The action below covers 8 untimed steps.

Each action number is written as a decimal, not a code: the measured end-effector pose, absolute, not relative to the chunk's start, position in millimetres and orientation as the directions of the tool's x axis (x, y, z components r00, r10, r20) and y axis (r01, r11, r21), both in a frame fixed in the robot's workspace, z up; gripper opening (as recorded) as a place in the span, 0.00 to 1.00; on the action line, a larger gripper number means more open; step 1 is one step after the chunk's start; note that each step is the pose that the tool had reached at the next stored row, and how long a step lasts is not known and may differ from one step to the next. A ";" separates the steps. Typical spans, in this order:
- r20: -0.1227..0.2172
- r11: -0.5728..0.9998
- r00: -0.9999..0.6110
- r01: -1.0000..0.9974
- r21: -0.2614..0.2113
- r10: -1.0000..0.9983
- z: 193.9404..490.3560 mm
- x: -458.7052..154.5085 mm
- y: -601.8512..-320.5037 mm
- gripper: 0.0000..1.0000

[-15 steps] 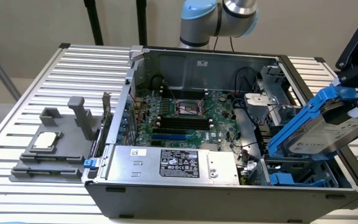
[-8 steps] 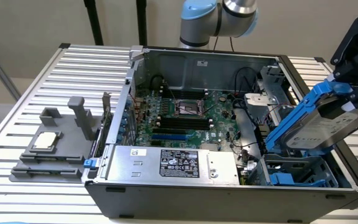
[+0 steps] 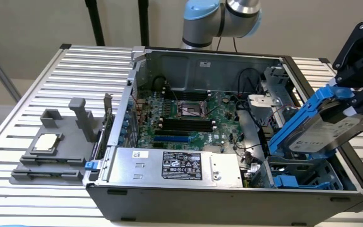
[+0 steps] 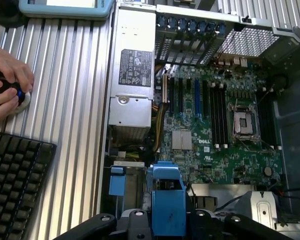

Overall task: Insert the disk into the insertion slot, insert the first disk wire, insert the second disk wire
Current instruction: 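Insert the disk into the insertion slot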

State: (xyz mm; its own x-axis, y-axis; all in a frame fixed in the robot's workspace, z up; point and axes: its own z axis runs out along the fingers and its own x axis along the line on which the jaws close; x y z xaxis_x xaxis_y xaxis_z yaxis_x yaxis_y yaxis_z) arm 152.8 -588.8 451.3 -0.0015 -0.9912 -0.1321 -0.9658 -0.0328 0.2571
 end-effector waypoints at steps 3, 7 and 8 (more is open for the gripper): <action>-0.133 -0.033 -0.001 -0.966 0.257 -0.991 458.4 152.8 -589.5 0.32; -0.132 -0.033 -0.001 -0.966 0.257 -0.991 459.4 152.3 -597.9 0.32; -0.133 -0.033 -0.001 -0.966 0.257 -0.991 459.2 152.3 -601.0 0.32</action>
